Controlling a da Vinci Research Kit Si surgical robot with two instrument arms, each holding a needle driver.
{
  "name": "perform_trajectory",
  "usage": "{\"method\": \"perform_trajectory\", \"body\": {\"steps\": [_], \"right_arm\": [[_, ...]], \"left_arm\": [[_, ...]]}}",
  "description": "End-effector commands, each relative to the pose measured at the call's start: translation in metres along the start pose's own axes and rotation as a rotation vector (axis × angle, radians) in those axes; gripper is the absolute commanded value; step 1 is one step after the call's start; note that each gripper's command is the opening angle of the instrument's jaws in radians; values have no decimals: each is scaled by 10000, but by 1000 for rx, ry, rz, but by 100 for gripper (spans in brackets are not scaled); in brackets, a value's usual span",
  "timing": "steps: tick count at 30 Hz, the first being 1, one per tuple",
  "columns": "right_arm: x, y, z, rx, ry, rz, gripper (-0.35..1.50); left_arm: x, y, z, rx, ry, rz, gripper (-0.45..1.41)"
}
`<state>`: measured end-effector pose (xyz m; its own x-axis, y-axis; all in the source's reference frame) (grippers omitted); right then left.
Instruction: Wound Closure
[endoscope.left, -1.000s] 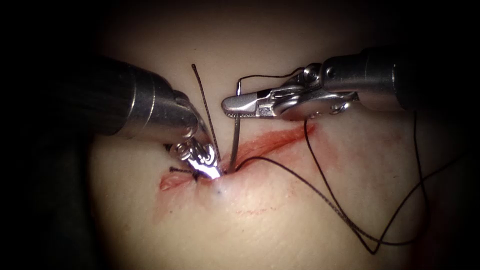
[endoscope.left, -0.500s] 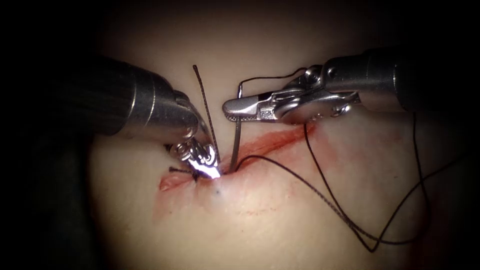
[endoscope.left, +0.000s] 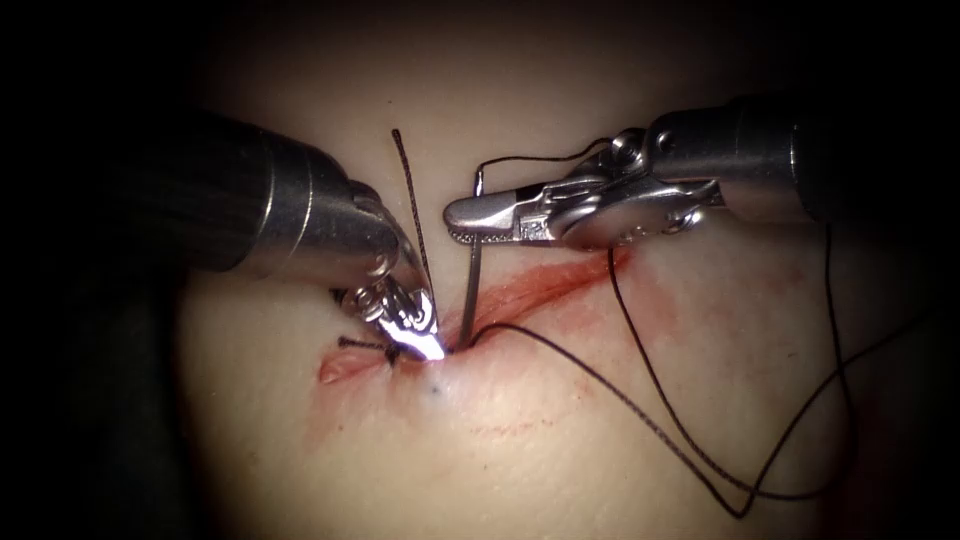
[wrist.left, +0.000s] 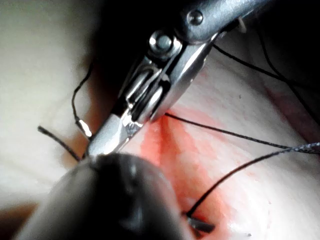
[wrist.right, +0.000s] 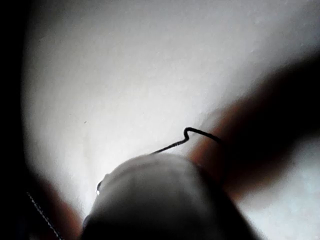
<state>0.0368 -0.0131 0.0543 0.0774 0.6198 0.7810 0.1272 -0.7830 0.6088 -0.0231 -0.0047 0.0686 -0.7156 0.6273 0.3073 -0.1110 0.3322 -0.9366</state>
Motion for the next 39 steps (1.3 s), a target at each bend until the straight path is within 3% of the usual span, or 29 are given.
{"method": "perform_trajectory", "body": {"steps": [1,39], "right_arm": [[2,1,8,0,-2,5,-35],[-16,-2,31,70,-17,94,-35]], "left_arm": [[4,-5,3,0,0,0,-45],[4,-5,3,0,-3,0,-45]]}}
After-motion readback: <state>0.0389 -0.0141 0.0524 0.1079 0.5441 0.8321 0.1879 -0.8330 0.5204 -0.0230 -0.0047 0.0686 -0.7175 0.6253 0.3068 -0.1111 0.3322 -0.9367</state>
